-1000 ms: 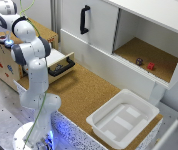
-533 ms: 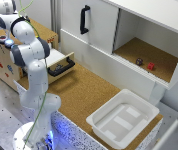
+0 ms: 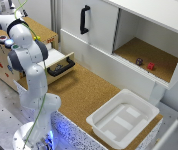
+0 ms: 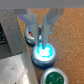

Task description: Push down the blue button to turn on the blue light

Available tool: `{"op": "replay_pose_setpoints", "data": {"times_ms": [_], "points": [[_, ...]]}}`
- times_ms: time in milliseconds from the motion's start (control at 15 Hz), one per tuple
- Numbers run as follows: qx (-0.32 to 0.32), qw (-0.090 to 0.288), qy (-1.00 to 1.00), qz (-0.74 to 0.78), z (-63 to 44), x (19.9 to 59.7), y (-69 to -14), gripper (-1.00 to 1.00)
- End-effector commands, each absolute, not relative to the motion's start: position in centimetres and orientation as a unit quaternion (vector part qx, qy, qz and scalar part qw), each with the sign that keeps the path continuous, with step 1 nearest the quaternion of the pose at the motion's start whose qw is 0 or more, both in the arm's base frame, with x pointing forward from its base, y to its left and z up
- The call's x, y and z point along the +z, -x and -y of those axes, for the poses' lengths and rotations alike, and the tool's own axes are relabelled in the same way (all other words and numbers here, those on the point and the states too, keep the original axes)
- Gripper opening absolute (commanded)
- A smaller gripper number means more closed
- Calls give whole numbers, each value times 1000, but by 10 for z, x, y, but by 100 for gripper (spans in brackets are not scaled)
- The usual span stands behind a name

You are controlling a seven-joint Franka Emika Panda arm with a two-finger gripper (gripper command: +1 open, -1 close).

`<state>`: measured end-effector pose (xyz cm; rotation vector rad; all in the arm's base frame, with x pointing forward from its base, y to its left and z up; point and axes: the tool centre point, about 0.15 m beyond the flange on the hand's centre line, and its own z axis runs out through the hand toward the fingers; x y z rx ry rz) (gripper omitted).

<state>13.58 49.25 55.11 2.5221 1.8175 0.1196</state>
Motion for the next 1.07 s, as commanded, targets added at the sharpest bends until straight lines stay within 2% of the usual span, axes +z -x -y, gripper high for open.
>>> {"op": "replay_pose_setpoints", "data": {"times_ms": [0,600,1000], "points": [[17,37,-806,-590,-509,546,-139,100],[11,27,-808,-589,-506,538,-143,100],[17,13,-798,-602,-456,527,-212,100]]}}
